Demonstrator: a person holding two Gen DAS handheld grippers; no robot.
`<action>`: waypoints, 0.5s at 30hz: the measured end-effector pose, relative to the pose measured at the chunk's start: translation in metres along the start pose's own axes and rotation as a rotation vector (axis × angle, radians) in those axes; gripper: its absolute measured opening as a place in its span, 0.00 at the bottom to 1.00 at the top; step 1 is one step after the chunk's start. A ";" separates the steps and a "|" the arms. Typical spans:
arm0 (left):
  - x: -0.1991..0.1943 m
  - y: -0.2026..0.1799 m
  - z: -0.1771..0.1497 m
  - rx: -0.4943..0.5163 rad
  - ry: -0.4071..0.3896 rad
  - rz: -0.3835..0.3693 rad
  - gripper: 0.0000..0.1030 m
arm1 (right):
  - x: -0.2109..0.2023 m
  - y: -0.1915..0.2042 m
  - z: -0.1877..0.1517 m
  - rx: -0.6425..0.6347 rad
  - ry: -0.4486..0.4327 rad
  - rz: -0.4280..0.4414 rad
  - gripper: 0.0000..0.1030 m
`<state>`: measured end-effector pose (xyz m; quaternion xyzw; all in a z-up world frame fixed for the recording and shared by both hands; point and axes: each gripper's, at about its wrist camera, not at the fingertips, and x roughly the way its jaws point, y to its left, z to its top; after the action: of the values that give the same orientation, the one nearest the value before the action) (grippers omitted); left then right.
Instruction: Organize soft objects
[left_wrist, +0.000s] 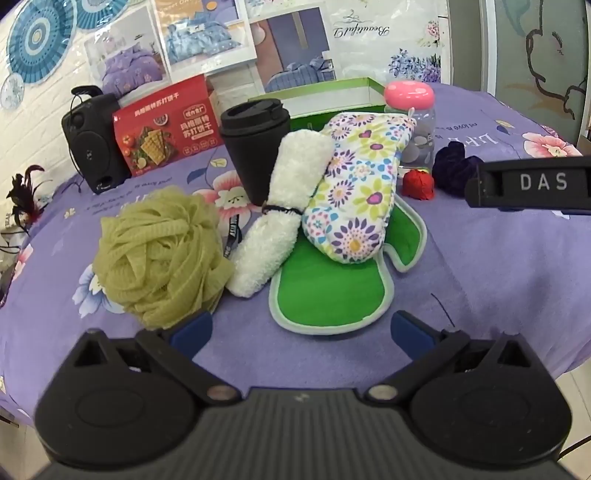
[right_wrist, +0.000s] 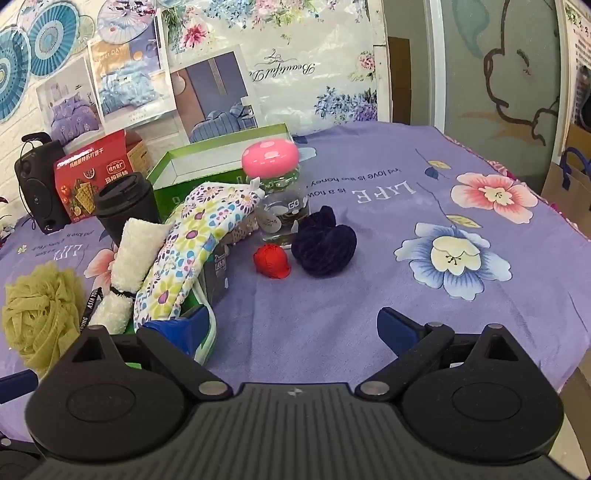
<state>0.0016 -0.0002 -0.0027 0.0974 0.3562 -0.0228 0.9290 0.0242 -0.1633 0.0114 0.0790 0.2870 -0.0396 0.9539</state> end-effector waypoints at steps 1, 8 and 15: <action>0.000 0.000 0.000 0.000 0.001 0.000 1.00 | -0.001 -0.001 -0.001 0.001 -0.003 -0.001 0.83; 0.001 0.000 0.000 -0.001 0.004 -0.006 1.00 | 0.006 0.000 -0.004 0.004 0.030 0.010 0.83; 0.002 0.000 0.000 -0.002 0.007 -0.008 1.00 | 0.004 0.000 -0.003 0.000 0.023 0.006 0.83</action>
<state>0.0032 -0.0001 -0.0038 0.0953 0.3601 -0.0257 0.9277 0.0262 -0.1625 0.0065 0.0800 0.2976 -0.0358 0.9507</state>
